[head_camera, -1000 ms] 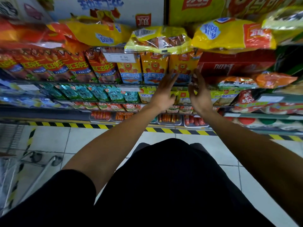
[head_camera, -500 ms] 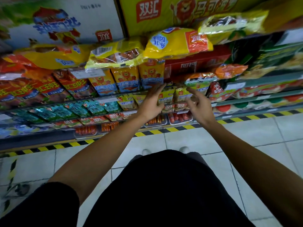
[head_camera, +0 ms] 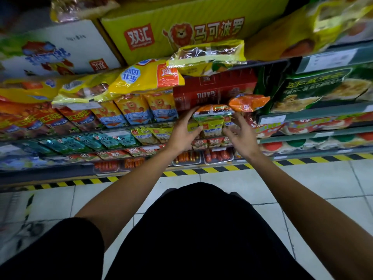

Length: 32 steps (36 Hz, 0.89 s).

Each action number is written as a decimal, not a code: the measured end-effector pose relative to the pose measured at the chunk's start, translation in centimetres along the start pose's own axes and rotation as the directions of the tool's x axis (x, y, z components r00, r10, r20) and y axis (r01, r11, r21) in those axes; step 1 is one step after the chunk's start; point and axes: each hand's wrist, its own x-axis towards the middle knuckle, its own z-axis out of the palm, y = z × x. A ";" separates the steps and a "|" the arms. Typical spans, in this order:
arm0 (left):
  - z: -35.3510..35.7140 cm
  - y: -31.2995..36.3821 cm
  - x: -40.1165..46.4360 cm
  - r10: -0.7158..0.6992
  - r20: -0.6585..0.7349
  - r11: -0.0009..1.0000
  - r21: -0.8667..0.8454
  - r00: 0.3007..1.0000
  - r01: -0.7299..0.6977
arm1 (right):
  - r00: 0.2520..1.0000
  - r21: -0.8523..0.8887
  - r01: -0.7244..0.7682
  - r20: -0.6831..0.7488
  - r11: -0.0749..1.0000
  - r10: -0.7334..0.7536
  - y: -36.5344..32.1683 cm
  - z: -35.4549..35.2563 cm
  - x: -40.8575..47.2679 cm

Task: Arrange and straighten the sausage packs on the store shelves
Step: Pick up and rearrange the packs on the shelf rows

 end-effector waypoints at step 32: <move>-7.7 -2.6 -4.9 -0.273 -0.156 0.885 -0.429 0.949 0.183 | 0.970 0.216 -0.153 0.218 0.964 0.105 -0.2 4.3 1.2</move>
